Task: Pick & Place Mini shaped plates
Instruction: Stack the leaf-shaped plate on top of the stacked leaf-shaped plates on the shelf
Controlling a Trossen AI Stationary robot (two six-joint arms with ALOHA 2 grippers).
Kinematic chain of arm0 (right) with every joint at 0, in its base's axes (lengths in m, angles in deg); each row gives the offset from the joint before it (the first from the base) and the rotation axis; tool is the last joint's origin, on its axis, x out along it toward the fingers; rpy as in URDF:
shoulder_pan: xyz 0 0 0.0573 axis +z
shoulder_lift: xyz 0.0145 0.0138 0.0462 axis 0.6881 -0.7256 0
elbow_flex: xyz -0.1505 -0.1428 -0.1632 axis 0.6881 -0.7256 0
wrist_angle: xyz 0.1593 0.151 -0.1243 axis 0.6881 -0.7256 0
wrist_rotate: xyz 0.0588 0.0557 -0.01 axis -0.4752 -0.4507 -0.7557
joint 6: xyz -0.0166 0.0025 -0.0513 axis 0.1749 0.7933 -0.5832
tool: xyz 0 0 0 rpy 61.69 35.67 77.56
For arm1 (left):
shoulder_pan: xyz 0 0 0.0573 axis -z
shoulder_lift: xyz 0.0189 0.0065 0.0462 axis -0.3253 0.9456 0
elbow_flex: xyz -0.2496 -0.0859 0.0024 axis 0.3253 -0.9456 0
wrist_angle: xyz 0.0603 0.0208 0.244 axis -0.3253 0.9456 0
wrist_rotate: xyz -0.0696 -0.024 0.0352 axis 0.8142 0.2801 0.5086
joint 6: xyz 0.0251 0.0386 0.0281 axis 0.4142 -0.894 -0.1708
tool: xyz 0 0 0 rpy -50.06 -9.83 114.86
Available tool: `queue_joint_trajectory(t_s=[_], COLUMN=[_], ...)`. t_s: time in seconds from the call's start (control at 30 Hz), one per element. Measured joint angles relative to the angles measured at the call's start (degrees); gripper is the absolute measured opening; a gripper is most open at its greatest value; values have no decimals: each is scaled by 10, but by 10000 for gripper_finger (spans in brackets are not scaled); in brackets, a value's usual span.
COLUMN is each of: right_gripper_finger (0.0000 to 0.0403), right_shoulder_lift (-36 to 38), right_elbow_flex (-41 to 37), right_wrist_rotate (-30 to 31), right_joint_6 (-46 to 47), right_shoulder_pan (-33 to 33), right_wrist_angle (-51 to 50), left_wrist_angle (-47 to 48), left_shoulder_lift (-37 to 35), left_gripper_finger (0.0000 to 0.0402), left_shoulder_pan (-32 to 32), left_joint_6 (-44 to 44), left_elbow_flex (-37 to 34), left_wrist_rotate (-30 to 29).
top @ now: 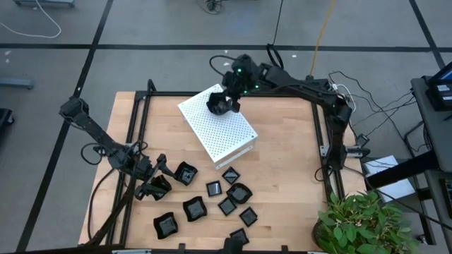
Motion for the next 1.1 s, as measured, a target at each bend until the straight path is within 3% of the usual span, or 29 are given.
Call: queue_joint_trajectory(t_s=[0.53, 0.7, 0.93, 1.1], right_gripper_finger=[0, 4, 46, 82], right_shoulder_lift=[-6, -6, -7, -3], right_elbow_flex=[0, -19, -29, -30], right_wrist_rotate=[4, 34, 37, 86], right_joint_6=[-175, -199, -199, -197], right_shoulder_pan=[0, 8, 11, 16], right_wrist_angle=[0, 17, 17, 17], left_wrist_angle=[0, 0, 0, 0], left_shoulder_lift=[0, 0, 0, 0], left_gripper_finger=[324, 324, 324, 324], left_shoulder_pan=[0, 0, 0, 0], left_joint_6=[0, 0, 0, 0], left_elbow_flex=[0, 0, 0, 0], left_wrist_rotate=[0, 0, 0, 0])
